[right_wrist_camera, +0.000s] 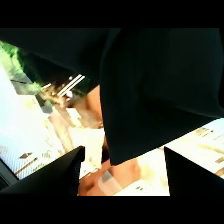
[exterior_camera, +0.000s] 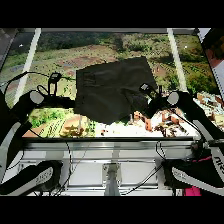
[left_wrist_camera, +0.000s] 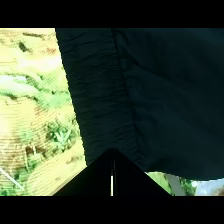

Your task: Fold the clothes and pants, and hang the long-sleeved shirts on hangers.

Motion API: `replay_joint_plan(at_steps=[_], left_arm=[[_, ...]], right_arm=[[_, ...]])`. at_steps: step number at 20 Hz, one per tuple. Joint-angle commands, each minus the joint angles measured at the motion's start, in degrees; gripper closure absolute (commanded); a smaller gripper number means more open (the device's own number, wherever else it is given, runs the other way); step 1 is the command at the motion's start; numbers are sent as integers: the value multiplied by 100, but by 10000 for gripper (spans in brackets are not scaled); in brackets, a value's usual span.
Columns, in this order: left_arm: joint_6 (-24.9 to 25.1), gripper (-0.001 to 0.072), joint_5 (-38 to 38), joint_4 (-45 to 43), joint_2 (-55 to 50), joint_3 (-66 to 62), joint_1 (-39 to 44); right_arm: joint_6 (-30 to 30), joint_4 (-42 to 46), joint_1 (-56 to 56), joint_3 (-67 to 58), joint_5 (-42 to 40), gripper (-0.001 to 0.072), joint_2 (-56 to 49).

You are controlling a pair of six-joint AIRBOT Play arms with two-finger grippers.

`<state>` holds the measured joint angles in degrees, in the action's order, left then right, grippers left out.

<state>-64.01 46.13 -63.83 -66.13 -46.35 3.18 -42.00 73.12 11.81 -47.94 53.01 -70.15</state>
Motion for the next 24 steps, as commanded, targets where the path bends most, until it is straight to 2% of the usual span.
replay_joint_plan(at_steps=[1, 7, 8, 11, 12, 13, 14, 16, 17, 19, 21, 24], left_arm=[[13, 697, 2, 0, 4, 4, 0], [13, 697, 2, 0, 4, 4, 0], [13, 697, 2, 2, 4, 4, 0], [13, 697, 2, 2, 4, 4, 0], [13, 697, 2, 2, 4, 4, 0], [13, 697, 2, 2, 4, 4, 0], [13, 697, 2, 2, 4, 4, 0], [13, 697, 2, 2, 4, 4, 0], [13, 697, 0, 2, 4, 4, 0], [15, 697, -2, 0, 4, 4, 0], [15, 697, 0, 2, 4, 4, 0], [15, 697, 0, 0, 4, 4, 0]], right_arm=[[96, 66, 258, 9, -74, 161, -157], [52, 254, 426, 9, -472, 163, -634], [52, 275, 426, 9, -658, 187, -643], [52, 330, 426, 0, -1123, 658, -645], [17, 339, 426, 0, -1154, 704, -645], [-214, 411, 426, -4, -1126, 706, -645], [-726, 597, 426, -63, -929, 709, -638], [-2190, 1073, 426, -234, -590, 711, -459], [-2583, 1187, 426, -345, -444, 711, -223], [-3093, 1174, 431, -664, -33, 711, 376], [-3840, 1069, 431, -1241, 977, 711, 990], [-4369, 444, 433, -2232, 2194, 711, 1423]])
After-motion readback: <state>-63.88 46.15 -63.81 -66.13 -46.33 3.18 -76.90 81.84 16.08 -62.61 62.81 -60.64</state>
